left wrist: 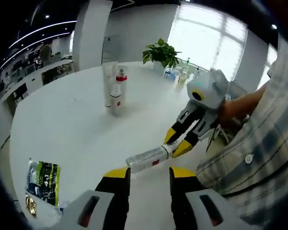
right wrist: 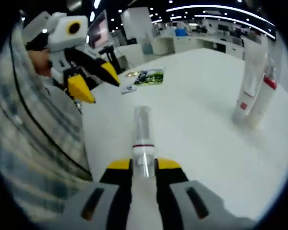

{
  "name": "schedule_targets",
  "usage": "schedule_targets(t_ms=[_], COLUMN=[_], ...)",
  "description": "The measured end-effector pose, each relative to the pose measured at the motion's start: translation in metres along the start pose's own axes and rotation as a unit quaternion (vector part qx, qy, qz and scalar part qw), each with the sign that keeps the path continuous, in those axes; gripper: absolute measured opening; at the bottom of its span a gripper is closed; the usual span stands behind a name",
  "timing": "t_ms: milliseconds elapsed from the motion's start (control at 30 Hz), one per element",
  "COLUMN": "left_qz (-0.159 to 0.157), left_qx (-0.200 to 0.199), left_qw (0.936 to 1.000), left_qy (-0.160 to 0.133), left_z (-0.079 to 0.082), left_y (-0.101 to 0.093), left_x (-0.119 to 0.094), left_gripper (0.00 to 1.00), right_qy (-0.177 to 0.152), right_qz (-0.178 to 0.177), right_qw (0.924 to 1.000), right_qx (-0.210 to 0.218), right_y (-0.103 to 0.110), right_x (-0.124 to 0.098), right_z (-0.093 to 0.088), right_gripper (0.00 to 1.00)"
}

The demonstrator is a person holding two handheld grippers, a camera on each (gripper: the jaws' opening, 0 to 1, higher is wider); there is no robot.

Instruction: Arrange the skincare products in the storage area until every visible bottle or jar stands upright without overlapping.

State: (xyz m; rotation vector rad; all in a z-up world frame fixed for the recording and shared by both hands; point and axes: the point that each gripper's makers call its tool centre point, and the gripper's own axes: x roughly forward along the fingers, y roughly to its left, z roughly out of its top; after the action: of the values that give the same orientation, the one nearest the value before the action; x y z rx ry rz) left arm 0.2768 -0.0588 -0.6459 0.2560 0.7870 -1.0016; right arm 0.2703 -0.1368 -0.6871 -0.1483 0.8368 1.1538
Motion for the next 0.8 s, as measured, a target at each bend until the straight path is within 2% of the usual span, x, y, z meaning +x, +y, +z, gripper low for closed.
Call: schedule_targets(t_ms=[67,133,233,333,367,400,500,567,600,633,700,733,767,800], left_qz=[-0.025,-0.030,-0.040,-0.062,-0.093,-0.103,-0.111,-0.124,-0.124,-0.127,-0.128,-0.131,-0.127,-0.125], left_qx=[0.045,0.085,0.134,0.154,0.163,0.163,0.190,0.210,0.217,0.219,0.218,0.191,0.183,0.162], left_qw=[0.9987,0.9959,0.9898,0.9858,0.9818,0.9806,0.9743,0.9666,0.9649,0.9639,0.9638,0.9698,0.9721,0.9764], left_qy=[0.004,0.012,0.025,0.026,0.028,0.034,0.048,0.078,0.081,0.083,0.085,0.075,0.074,0.069], left_z=[0.006,0.011,0.015,0.019,0.018,0.016,0.011,-0.001,-0.003,-0.004,-0.004,-0.001,0.000,0.003], left_y=[-0.009,-0.013,-0.018,-0.030,-0.040,-0.045,-0.052,-0.057,-0.058,-0.059,-0.060,-0.064,-0.063,-0.062], left_x=[0.002,0.003,0.005,0.008,0.009,0.009,0.011,0.010,0.011,0.011,0.010,0.009,0.008,0.008], left_gripper=[0.38,0.38,0.38,0.38,0.38,0.38,0.38,0.38,0.37,0.36,0.24,0.23,0.22,0.22], right_qy=[-0.014,0.000,0.039,0.086,0.094,0.106,0.119,0.126,0.131,0.133,0.136,0.141,0.142,0.137], right_qz=[0.046,0.058,0.080,0.108,0.112,0.121,0.130,0.132,0.131,0.130,0.129,0.121,0.127,0.125], right_qw=[0.9987,0.9975,0.9928,0.9815,0.9780,0.9736,0.9664,0.9633,0.9610,0.9587,0.9547,0.9526,0.9492,0.9501], right_qx=[-0.016,-0.040,-0.080,-0.132,-0.149,-0.162,-0.187,-0.197,-0.205,-0.215,-0.231,-0.241,-0.251,-0.251], right_y=[0.013,0.019,0.029,0.042,0.044,0.048,0.055,0.057,0.058,0.058,0.058,0.055,0.057,0.055], right_x=[-0.009,-0.018,-0.025,-0.032,-0.033,-0.036,-0.042,-0.046,-0.048,-0.049,-0.051,-0.051,-0.052,-0.051], right_z=[0.014,0.022,0.024,0.021,0.022,0.023,0.027,0.031,0.033,0.034,0.037,0.037,0.036,0.038], right_gripper=[0.16,0.16,0.16,0.16,0.16,0.16,0.16,0.16,0.16,0.16,0.16,0.16,0.16,0.16])
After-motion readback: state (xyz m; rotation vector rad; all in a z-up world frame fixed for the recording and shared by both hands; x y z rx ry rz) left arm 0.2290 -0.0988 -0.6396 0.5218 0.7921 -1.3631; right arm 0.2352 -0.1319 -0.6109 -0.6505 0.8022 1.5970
